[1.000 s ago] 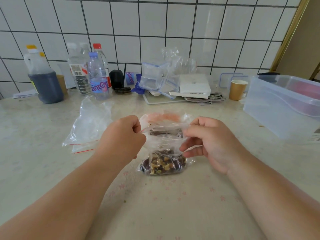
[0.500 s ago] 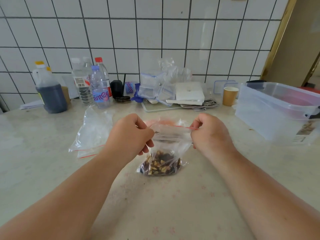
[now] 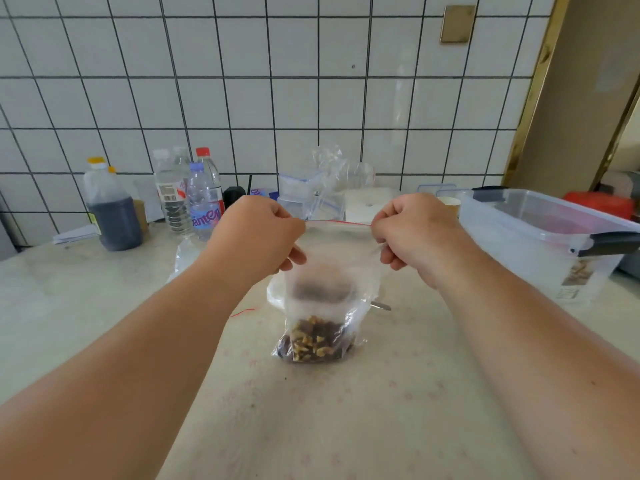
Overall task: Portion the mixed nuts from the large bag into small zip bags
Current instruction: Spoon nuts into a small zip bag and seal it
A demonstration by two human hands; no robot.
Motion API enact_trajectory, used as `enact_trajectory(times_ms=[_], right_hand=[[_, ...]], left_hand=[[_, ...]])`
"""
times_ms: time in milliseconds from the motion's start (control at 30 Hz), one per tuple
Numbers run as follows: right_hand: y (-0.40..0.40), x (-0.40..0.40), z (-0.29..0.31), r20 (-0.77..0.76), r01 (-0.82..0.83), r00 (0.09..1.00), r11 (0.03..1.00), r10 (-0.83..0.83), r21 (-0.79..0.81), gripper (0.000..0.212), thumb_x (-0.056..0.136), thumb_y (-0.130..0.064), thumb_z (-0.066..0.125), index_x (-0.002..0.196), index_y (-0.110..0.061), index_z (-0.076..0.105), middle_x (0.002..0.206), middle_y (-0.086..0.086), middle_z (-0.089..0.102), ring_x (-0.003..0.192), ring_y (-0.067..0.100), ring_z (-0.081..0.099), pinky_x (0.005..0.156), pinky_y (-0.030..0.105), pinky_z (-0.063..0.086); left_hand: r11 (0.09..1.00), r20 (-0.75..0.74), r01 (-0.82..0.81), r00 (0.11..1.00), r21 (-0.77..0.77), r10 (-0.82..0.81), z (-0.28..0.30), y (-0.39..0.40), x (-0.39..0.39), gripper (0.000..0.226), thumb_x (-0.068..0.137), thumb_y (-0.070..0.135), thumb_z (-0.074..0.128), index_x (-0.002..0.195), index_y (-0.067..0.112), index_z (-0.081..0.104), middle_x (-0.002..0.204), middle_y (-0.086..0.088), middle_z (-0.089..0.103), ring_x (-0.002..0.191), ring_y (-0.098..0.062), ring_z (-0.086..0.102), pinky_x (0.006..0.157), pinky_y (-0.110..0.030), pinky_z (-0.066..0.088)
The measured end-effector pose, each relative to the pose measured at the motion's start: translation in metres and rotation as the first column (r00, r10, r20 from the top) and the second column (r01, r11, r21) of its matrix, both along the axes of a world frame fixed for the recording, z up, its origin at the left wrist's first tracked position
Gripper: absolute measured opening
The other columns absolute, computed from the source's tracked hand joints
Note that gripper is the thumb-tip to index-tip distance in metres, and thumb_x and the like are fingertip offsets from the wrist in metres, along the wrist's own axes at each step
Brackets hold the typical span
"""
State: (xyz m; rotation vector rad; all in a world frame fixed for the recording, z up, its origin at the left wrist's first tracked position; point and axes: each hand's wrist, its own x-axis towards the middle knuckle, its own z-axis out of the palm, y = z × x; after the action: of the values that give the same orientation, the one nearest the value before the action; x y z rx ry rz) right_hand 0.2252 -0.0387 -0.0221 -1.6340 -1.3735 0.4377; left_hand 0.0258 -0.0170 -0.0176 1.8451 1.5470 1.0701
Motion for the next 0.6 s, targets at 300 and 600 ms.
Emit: enact_trajectory(times_ms=[300, 600], right_hand=[[-0.002, 0.007, 0.016, -0.126, -0.011, 0.992, 0.998, 0.004, -0.054, 0.022, 0.059, -0.016, 0.052, 0.072, -0.011, 0.069, 0.059, 0.008, 0.072, 0.049, 0.024, 0.060, 0.058, 0.035, 0.052], [-0.006, 0.045, 0.033, -0.204, 0.062, 0.978, 0.996, -0.048, 0.063, 0.010, 0.071, -0.004, 0.061, 0.069, -0.012, 0.066, 0.044, 0.002, 0.059, 0.037, 0.016, 0.051, 0.039, 0.022, 0.039]], left_hand=[[0.990, -0.094, 0.038, 0.994, -0.134, -0.051, 0.019, -0.005, 0.006, 0.009, 0.090, 0.014, 0.064, 0.086, 0.010, 0.070, 0.057, -0.002, 0.073, 0.033, -0.008, 0.053, 0.037, -0.016, 0.043], [0.991, -0.186, 0.092, 0.977, -0.100, -0.109, 0.042, -0.006, 0.038, 0.013, 0.092, 0.010, 0.059, 0.087, 0.009, 0.071, 0.064, -0.001, 0.077, 0.040, -0.007, 0.057, 0.044, -0.019, 0.043]])
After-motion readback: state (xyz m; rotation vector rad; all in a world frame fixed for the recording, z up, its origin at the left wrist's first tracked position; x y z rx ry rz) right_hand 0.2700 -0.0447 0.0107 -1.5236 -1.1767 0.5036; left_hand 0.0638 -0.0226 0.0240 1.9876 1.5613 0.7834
